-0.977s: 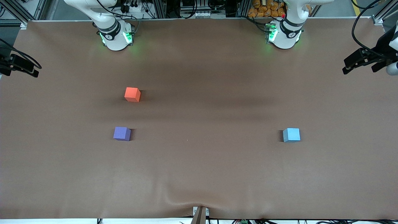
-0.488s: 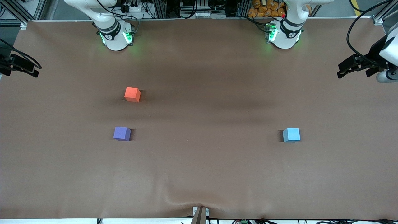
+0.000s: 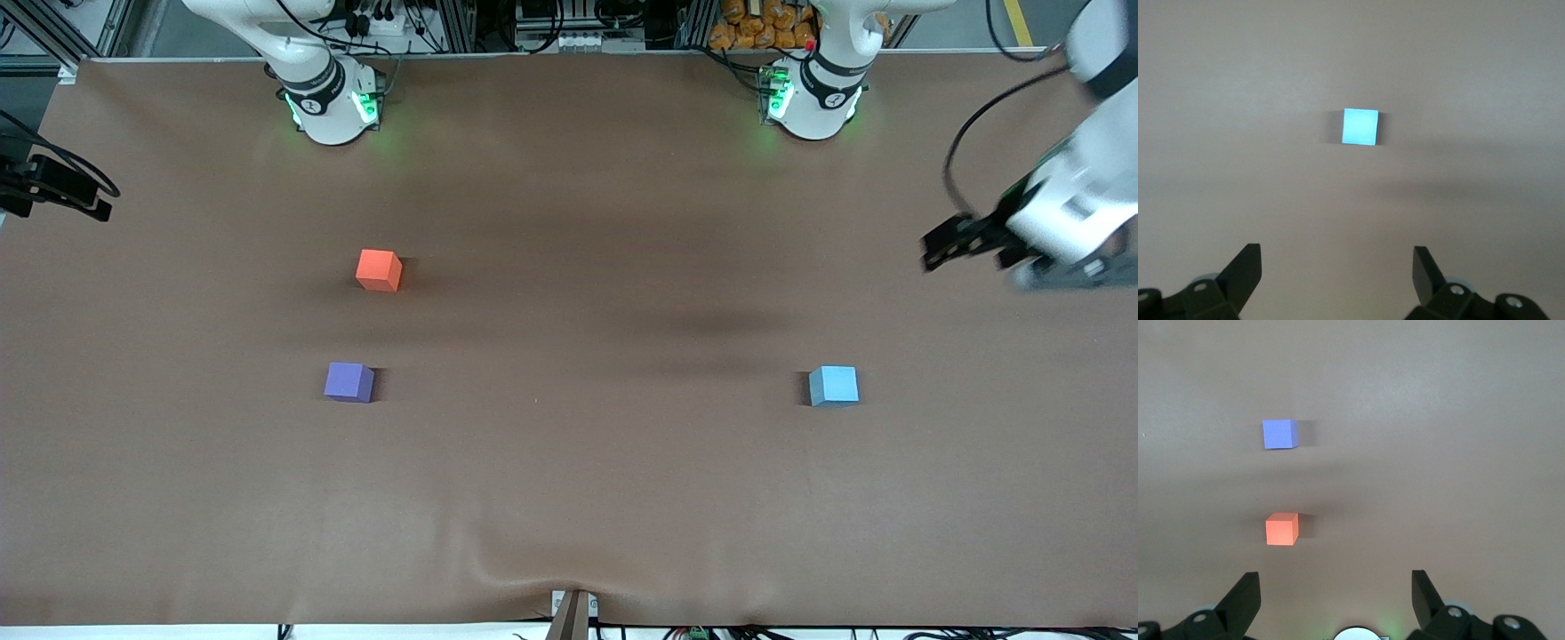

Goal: Place blue block between orange and purple blocks
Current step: 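Reach the left gripper toward the light blue cube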

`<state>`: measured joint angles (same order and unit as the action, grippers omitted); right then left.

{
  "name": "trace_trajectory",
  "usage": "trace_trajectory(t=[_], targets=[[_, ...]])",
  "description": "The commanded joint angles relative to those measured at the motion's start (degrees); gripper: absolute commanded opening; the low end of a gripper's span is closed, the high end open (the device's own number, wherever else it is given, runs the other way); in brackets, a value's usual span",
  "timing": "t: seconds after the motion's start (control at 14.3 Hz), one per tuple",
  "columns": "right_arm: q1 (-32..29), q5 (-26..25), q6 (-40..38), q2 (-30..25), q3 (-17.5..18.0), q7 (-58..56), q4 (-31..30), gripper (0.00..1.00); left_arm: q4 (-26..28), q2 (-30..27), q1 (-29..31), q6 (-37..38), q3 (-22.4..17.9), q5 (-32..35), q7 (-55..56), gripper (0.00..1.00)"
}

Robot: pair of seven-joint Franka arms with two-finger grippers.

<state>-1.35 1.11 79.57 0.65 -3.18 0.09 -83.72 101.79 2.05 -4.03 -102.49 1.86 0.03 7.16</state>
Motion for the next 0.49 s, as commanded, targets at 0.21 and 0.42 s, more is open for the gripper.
trace_trajectory(t=[0.21, 0.42], targets=[[-0.4, 0.8, -0.6, 0.8, 0.3, 0.3, 1.5, 1.0, 0.6, 11.9, -0.8, -11.7, 0.3, 0.0, 0.7, 1.0], [-0.4, 0.8, -0.6, 0.8, 0.3, 0.3, 1.6, 1.0, 1.9, 17.0, -1.2, -18.9, 0.2, 0.8, 0.7, 1.0]])
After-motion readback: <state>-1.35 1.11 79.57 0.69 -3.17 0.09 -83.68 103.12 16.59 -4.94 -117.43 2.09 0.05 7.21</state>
